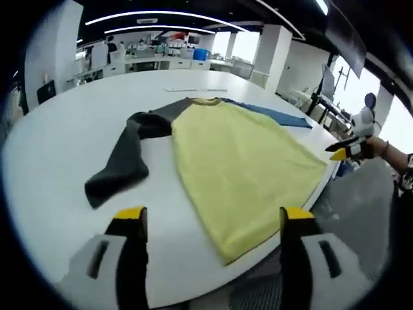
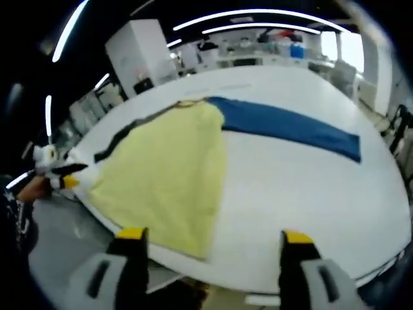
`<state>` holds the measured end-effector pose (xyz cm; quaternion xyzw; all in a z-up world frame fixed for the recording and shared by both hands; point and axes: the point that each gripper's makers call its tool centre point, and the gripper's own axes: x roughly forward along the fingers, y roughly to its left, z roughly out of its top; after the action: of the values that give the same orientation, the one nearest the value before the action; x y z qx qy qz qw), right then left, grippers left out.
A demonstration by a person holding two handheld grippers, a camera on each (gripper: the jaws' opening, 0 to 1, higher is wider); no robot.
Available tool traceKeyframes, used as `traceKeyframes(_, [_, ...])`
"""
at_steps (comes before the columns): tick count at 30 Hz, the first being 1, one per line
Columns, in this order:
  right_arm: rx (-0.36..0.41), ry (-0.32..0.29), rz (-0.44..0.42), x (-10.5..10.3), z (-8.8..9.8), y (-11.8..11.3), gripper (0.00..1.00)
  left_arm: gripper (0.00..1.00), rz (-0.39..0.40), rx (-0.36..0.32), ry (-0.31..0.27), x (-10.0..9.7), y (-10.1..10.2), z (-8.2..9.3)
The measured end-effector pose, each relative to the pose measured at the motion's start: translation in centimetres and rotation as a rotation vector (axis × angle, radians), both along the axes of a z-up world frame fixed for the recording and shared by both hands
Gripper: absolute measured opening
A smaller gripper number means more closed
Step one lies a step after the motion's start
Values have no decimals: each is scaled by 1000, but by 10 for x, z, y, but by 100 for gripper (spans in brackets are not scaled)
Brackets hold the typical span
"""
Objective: Fold the garment on the visible template until the final outline fits inside the template.
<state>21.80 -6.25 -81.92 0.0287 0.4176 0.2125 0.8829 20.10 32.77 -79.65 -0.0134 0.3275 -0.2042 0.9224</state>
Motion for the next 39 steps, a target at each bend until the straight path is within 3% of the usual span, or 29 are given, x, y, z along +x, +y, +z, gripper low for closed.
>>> traceKeyframes(3, [4, -28, -29, 12, 5, -12, 92, 99, 10, 9, -11, 1, 1, 2])
traceKeyframes(9, [-10, -52, -64, 37, 15, -38, 95, 99, 4, -5, -9, 1, -1, 4])
traceKeyframes(12, [-20, -72, -98, 60, 19, -62, 95, 99, 2, -2, -27, 3, -2, 7])
traceKeyframes(15, [32, -76, -167, 82, 27, -78, 95, 99, 4, -23, -73, 7, -3, 17])
traceKeyframes(19, [40, -91, -203, 105, 34, -99, 94, 99, -12, 6, -131, 14, 0, 28])
traceKeyframes(24, [-2, -93, -238, 126, 35, -121, 91, 99, -27, 40, -141, 16, 1, 30])
traceKeyframes(30, [-37, -81, -293, 148, 21, -153, 82, 99, -8, 41, -145, 17, 3, 31])
traceKeyframes(39, [-78, -80, -442, 161, 2, -181, 56, 97, 23, 49, -163, 20, 7, 34])
